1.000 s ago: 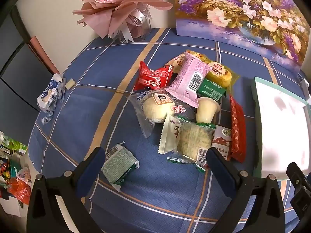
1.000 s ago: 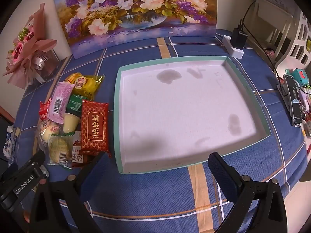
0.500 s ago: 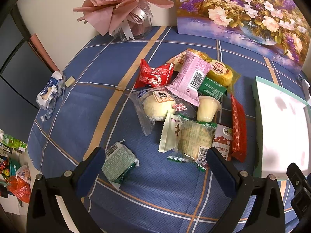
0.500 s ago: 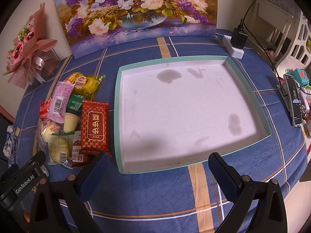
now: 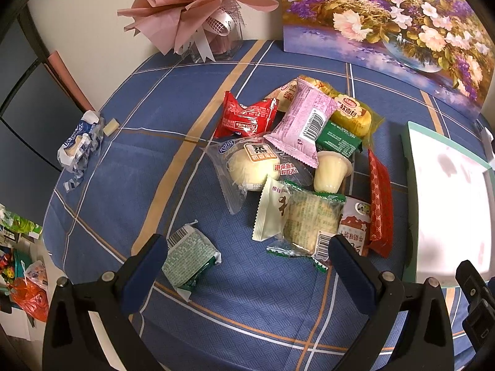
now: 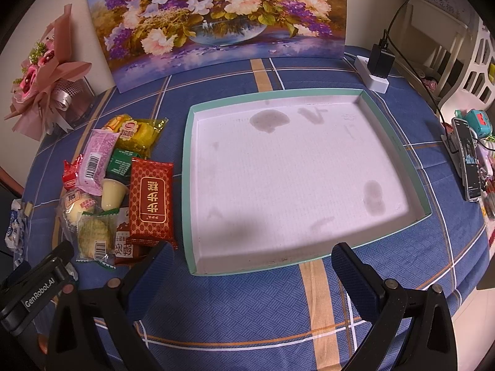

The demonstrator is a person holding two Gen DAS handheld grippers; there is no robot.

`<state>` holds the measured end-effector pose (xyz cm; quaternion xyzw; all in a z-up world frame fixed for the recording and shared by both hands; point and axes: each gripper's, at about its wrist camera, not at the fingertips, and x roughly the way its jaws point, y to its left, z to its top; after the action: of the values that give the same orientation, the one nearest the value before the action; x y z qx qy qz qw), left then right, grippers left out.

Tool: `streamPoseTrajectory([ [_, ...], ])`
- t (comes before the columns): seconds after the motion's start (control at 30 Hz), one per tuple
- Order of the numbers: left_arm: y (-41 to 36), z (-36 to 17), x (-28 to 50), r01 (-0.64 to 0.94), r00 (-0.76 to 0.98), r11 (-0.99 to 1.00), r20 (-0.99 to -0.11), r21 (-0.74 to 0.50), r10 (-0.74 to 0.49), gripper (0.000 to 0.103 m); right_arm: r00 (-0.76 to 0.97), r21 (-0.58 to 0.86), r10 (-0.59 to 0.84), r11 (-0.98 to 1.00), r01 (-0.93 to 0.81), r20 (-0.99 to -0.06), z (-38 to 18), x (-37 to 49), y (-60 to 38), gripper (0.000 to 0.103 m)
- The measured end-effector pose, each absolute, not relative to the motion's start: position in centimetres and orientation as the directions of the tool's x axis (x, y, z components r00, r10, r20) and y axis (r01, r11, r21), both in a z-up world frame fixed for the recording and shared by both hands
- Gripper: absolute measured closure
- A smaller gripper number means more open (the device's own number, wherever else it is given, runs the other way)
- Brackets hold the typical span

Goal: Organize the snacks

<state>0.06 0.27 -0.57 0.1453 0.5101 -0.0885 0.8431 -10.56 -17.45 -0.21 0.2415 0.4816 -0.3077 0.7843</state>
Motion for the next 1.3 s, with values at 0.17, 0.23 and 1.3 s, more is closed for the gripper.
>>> streamPoseTrajectory([
  [0.17,0.29,-0.58,0.09,0.297,0.462,0.943,-0.887,0.154,-0.001,0.0,0.347,0.083,-0.25,0.694,0.716,-0.904,-0.21,-10.57,-17.45,0.0],
  [0.23,0.3,-0.6,0.12,0.296,0.462,0.943,-0.887,0.155,0.001,0.0,0.347,0.083,-0.25,0.694,0.716,-0.904,-0.2,-10.56,-17.45,0.0],
  [1.3,0.27,-0.41,-0.01,0.304,0.458,0.943,-0.889,0.137,-0.018,0.0,0.346,0.082,-0.248,0.694,0.715,-0.905,-0.11,-10.52,-17.57,0.0],
])
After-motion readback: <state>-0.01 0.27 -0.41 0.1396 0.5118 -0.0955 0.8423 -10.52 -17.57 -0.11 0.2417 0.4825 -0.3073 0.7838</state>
